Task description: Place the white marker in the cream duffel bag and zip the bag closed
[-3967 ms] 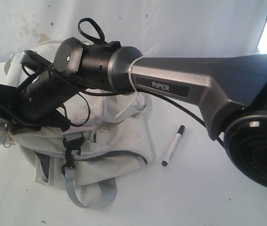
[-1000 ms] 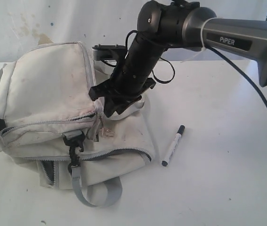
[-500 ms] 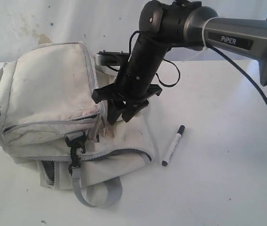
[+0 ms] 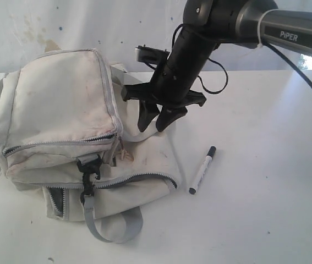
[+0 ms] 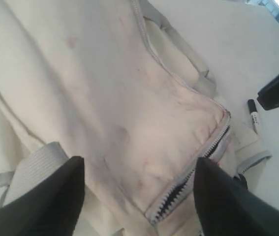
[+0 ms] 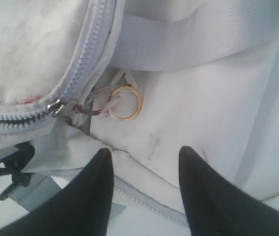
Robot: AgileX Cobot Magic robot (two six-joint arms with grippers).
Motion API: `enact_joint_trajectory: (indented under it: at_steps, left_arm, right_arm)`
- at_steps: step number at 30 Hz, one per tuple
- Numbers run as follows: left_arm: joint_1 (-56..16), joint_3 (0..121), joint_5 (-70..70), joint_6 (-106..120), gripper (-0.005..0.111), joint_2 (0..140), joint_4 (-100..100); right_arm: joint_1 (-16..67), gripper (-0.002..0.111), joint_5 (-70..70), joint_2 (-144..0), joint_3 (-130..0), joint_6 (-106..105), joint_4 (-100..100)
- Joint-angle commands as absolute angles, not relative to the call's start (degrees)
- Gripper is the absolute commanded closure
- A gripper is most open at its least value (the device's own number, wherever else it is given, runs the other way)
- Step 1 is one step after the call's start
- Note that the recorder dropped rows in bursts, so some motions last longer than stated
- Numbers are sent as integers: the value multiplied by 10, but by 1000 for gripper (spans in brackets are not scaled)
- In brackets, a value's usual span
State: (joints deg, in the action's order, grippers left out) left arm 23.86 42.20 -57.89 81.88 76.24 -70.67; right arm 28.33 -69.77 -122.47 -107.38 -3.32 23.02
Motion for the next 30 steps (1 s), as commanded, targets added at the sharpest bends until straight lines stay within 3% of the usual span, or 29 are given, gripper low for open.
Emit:
enact_joint_trajectory:
  at_steps: [1,8,13,19,30]
  left_arm:
    - [201,426,-583,881,39,745,-694]
    - [95,426,-577,974,39,745,-688]
    - [33,426,-494,1015,38,745,-688]
    - [-7,426,-470,1018,31,765,-688]
    - [-20,426,-434,1050,31,837,-688]
  right_arm:
    - [280,67,-700,-1218,-1073,-141,234]
    - [280,67,-700,-1218,-1073,-243,234]
    - [280,68,-700,-1218,-1073,-257,235]
    - [280,68,-700,-1218,-1072,-260,251]
    - [291,67,-700,-1245,-1072,-313,287]
